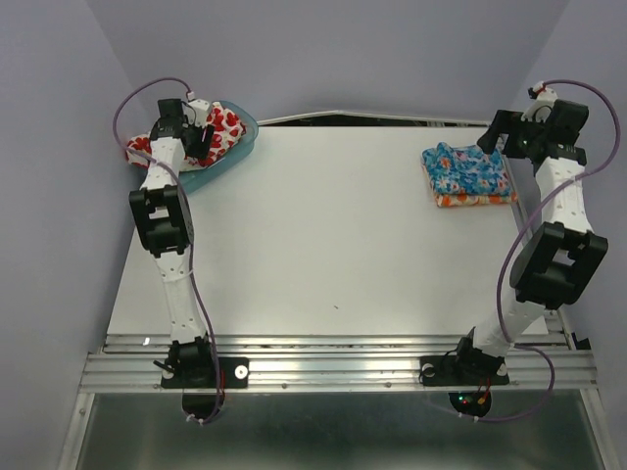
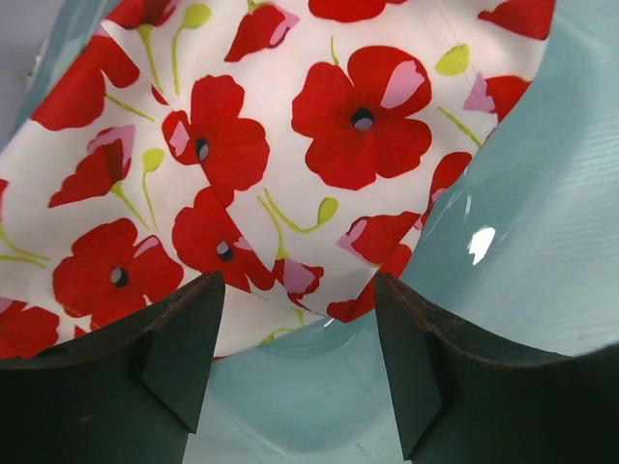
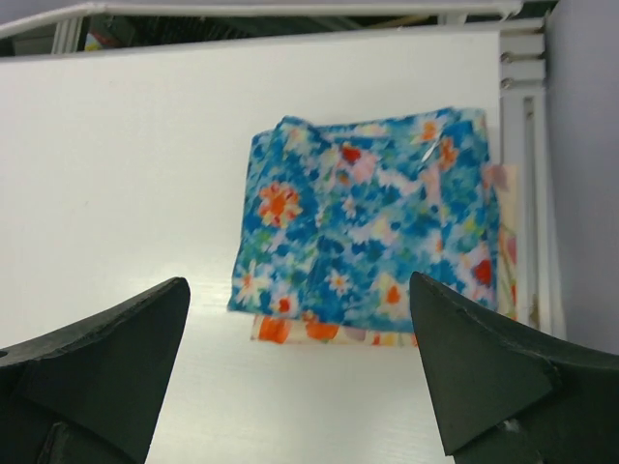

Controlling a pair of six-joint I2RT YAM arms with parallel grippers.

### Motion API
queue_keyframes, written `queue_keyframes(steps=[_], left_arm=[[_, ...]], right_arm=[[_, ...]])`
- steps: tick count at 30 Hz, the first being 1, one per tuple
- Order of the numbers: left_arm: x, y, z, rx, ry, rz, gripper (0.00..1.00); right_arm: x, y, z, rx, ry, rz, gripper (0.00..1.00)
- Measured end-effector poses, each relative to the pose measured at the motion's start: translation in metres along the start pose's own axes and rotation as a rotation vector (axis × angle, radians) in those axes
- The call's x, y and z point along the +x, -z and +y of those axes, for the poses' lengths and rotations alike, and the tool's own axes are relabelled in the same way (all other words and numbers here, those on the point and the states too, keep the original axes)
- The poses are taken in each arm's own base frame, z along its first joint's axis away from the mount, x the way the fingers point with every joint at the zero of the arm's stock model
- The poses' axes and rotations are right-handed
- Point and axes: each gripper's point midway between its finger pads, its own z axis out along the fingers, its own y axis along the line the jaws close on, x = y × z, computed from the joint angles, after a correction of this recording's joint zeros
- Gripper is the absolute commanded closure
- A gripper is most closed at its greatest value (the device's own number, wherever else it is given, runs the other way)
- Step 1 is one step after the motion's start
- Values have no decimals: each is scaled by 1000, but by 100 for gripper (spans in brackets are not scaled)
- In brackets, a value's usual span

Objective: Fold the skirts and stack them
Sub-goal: Grab the skirt from the pile

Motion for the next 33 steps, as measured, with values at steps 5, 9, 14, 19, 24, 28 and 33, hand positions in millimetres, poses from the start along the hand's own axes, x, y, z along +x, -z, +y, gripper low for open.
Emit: queue_keyframes(steps=[5, 9, 14, 19, 24, 28, 33], left_arm=[[11, -20, 2, -23, 8, 3, 29], [14, -32, 4, -32, 9, -7, 48], [21, -42, -2, -9, 22, -7, 89], [3, -38, -5, 25, 33, -54, 100], [-20, -23, -6, 54, 45, -113, 100], [-63, 15, -2, 62, 50, -208, 100], [-148, 106, 6, 52, 35, -425, 100]], right_arm=[[33, 17, 26, -99, -58, 98, 0], [68, 40, 49, -162, -102, 183, 0], [83, 71, 68, -189, -93, 204, 0], [78, 88, 76, -192, -56, 178, 0], [84, 94, 83, -222, -62, 186, 0], [94, 95, 90, -262, -91, 203, 0], [100, 99, 99, -298, -107, 208, 0]])
